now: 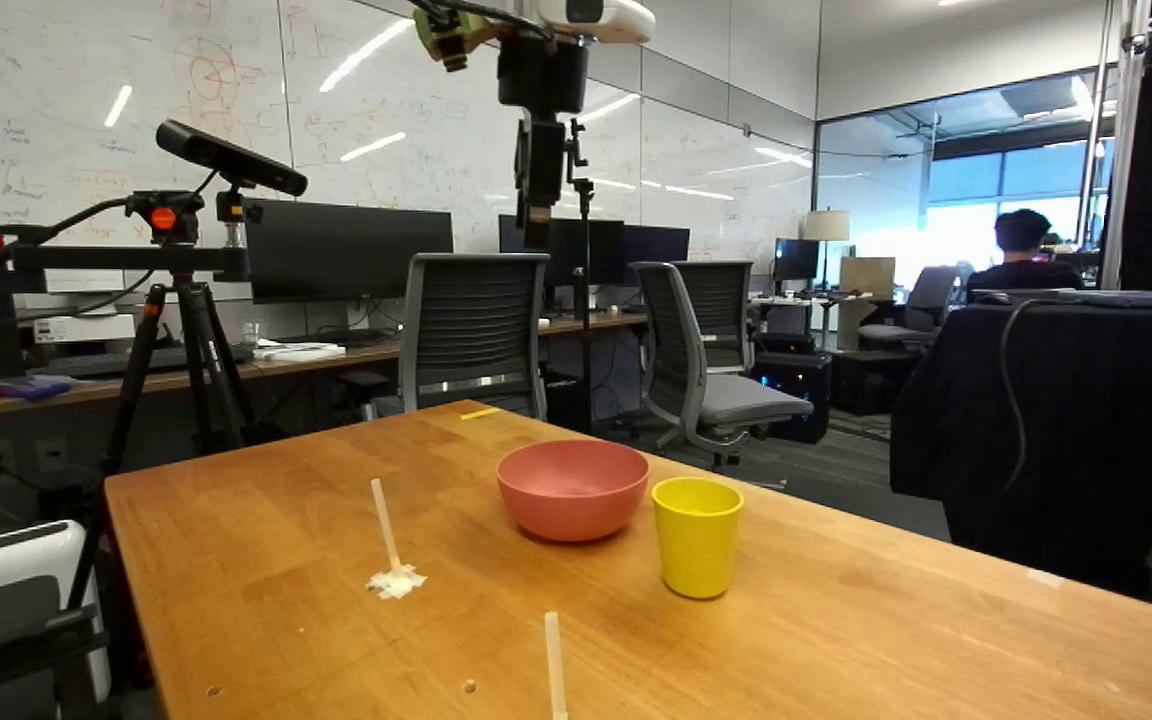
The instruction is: Pour the contents in the cup into the bowl
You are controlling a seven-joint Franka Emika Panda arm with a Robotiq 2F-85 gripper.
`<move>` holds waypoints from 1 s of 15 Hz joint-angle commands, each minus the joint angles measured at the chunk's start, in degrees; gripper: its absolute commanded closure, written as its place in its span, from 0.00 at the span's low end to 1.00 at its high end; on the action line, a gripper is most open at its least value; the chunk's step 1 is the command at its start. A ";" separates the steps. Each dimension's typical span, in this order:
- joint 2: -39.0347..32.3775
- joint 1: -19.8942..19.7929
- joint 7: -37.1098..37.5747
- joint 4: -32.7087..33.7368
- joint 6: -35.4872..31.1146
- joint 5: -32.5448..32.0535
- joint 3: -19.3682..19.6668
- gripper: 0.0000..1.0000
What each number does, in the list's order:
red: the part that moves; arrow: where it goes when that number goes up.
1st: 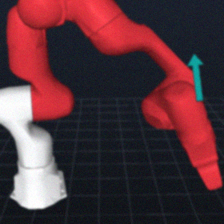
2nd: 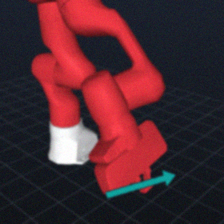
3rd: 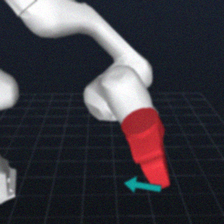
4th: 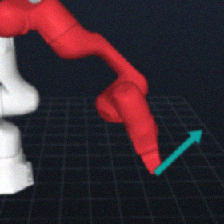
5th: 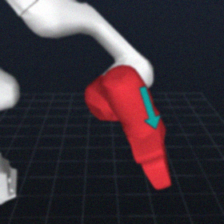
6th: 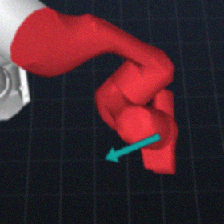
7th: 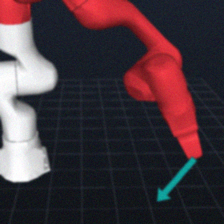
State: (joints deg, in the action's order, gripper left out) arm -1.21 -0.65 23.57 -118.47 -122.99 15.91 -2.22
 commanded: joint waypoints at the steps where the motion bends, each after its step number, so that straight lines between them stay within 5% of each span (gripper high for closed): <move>1: -9.09 -0.33 4.13 10.25 2.62 -2.91 2.14 0.00; 15: -21.23 -1.40 7.97 15.38 5.00 -5.44 8.92 0.00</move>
State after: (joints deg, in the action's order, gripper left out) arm -19.80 -2.00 30.23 -105.94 -120.66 12.24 5.76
